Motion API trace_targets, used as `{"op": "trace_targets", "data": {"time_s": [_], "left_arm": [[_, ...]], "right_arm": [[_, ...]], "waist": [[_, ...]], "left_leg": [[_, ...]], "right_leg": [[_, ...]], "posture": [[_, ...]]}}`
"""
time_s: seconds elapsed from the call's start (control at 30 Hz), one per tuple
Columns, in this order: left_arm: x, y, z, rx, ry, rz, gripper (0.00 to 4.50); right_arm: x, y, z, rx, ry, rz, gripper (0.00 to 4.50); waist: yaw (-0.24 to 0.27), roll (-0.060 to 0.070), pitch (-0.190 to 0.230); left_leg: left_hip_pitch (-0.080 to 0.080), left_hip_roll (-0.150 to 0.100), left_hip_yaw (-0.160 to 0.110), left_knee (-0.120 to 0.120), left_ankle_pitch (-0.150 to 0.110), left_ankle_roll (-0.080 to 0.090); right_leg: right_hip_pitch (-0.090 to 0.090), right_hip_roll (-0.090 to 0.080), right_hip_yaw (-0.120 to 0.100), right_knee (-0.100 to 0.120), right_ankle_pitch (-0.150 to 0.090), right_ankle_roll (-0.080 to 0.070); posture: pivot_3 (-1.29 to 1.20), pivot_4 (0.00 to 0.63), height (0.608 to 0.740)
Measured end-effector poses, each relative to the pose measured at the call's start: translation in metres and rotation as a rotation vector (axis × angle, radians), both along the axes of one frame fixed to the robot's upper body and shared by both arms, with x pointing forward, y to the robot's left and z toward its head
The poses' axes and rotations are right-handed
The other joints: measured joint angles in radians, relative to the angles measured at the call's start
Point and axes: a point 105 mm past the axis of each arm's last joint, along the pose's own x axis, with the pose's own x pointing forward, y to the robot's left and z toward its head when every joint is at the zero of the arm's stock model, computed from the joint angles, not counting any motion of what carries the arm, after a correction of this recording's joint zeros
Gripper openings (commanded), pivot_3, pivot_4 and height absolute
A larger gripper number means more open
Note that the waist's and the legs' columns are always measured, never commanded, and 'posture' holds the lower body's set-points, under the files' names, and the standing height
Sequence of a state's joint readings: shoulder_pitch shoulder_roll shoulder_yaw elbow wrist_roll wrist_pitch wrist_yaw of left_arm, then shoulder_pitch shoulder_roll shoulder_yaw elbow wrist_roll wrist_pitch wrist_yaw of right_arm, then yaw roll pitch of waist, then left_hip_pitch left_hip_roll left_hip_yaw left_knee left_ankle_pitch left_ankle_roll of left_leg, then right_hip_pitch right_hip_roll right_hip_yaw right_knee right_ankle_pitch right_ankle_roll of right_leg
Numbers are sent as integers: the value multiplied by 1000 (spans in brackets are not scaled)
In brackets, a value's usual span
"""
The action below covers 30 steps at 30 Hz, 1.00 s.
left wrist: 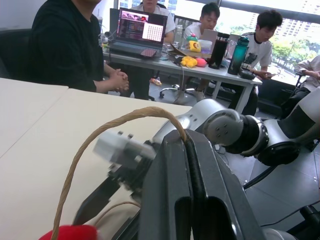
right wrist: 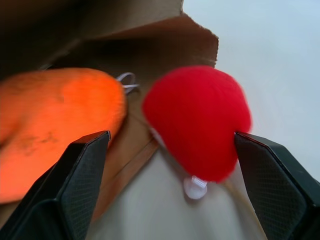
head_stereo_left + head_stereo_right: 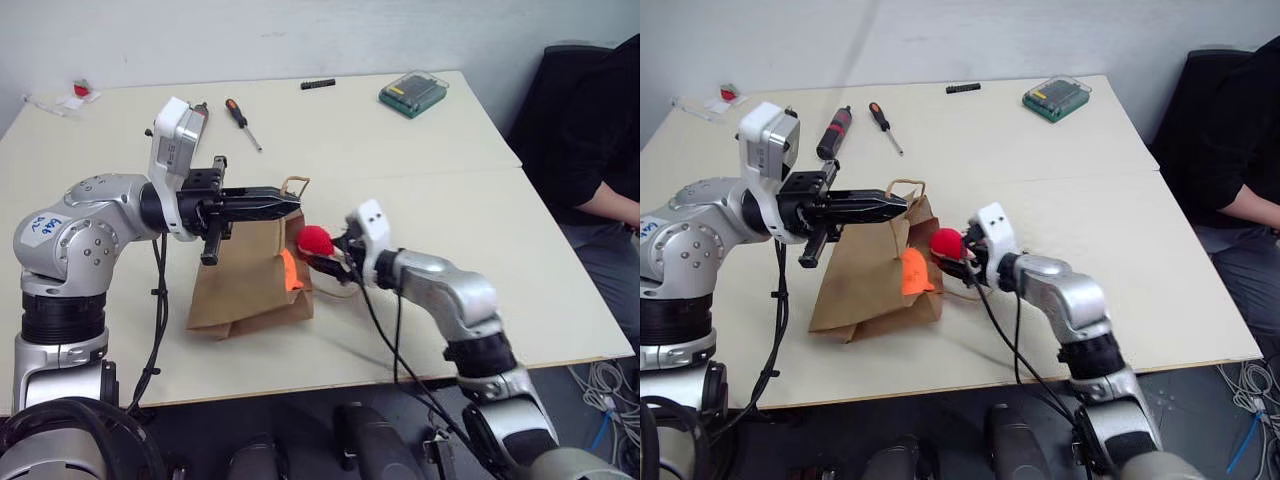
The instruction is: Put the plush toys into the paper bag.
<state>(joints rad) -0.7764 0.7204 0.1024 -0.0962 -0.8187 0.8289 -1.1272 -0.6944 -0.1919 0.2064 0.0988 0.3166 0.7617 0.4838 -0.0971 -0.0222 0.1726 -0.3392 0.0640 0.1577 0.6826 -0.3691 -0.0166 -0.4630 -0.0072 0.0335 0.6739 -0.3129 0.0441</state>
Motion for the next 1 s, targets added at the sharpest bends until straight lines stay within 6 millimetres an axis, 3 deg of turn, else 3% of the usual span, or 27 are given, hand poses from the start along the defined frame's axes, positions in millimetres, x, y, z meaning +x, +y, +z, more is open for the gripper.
{"op": "trace_targets", "data": {"time_s": [0.07, 0.23, 0.37, 0.47, 0.57, 0.7, 1.0], "left_arm": [[0, 0, 0, 0, 1, 0, 0], [0, 0, 0, 1, 1, 2, 0], [0, 0, 0, 2, 0, 2, 0], [0, 0, 0, 2, 0, 2, 0], [0, 0, 0, 2, -1, 3, 0], [0, 0, 0, 2, 0, 3, 0], [5, -1, -1, -20, 16, 1, 0]], "right_arm": [[10, 2, -4, -49, -40, -18, 3977], [18, 3, -10, -78, -82, -32, 2341], [18, 8, -7, -53, -95, -25, 882], [18, 8, -4, -30, -92, -23, 32], [11, 7, 8, 25, -103, 20, 11], [-11, 10, 28, 47, -166, 204, 11], [-62, 57, 1, -154, -122, 724, 11]], "waist": [[-2, 0, 0], [-5, 0, 0], [-12, 0, 0], [-14, 0, 0], [-13, 0, 0], [-12, 0, 0], [-13, 0, 0]], "left_leg": [[-1, 0, 0, 0, 0, 0], [-1, 0, 0, 0, 0, 0], [-1, 0, -1, 0, 0, 0], [-1, 0, -1, 0, 0, 0], [-1, 0, -1, 0, 0, 0], [-1, 0, -1, 1, 0, 0], [0, 0, -1, 1, 0, 0]], "right_leg": [[0, -1, 0, 0, 0, 0], [0, -1, -1, 0, 0, 0], [0, -1, -1, 1, 0, 0], [0, -1, -1, 1, 0, 0], [0, -1, -1, 1, 0, 0], [0, -1, -1, 1, 0, 0], [0, -1, -1, 1, 0, 0]], "posture": [[0, 150, 740], [0, 150, 740], [0, 150, 740], [0, 150, 740], [0, 150, 740], [0, 150, 740], [0, 150, 740]]}}
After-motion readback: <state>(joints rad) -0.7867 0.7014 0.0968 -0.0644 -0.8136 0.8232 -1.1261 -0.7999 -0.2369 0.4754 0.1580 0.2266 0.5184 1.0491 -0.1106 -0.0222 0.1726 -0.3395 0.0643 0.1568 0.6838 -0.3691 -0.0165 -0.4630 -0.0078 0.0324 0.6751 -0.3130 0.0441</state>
